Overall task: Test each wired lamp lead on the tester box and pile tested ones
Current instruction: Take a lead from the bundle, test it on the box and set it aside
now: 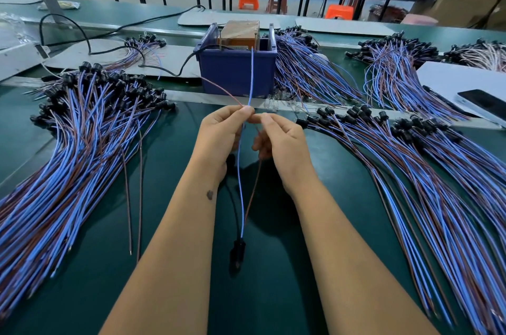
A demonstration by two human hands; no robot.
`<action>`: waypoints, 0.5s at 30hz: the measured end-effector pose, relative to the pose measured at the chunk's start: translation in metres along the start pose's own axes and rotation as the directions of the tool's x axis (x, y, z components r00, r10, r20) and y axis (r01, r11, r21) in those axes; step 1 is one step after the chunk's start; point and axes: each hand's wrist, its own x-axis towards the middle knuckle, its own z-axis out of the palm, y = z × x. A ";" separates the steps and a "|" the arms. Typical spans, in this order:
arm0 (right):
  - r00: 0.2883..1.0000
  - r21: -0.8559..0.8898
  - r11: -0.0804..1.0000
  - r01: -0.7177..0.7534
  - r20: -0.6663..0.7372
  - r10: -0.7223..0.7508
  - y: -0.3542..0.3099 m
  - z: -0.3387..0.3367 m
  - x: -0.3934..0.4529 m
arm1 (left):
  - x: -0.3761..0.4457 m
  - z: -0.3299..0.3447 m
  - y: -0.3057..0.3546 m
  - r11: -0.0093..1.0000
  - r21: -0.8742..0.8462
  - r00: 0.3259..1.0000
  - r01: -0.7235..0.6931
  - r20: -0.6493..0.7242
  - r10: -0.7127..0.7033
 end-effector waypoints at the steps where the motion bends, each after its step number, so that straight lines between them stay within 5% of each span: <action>1: 1.000 0.019 1.000 -0.019 0.019 0.019 0.000 -0.001 0.000 | 0.001 -0.001 0.001 0.998 -0.054 1.000 0.014 -0.020 -0.015; 7: 0.983 -0.072 0.997 0.012 0.185 0.001 0.003 -0.005 0.002 | 0.009 -0.007 0.004 0.904 -0.421 0.993 0.067 -0.063 -0.103; 10: 0.970 -0.038 0.998 0.049 0.240 -0.038 0.003 -0.005 0.000 | 0.010 -0.010 0.002 0.933 -0.356 0.982 0.047 -0.156 -0.109; 15: 0.993 0.125 0.992 0.016 0.117 -0.031 0.002 -0.013 0.003 | 0.008 -0.008 -0.003 0.986 -0.164 0.972 0.008 -0.229 -0.045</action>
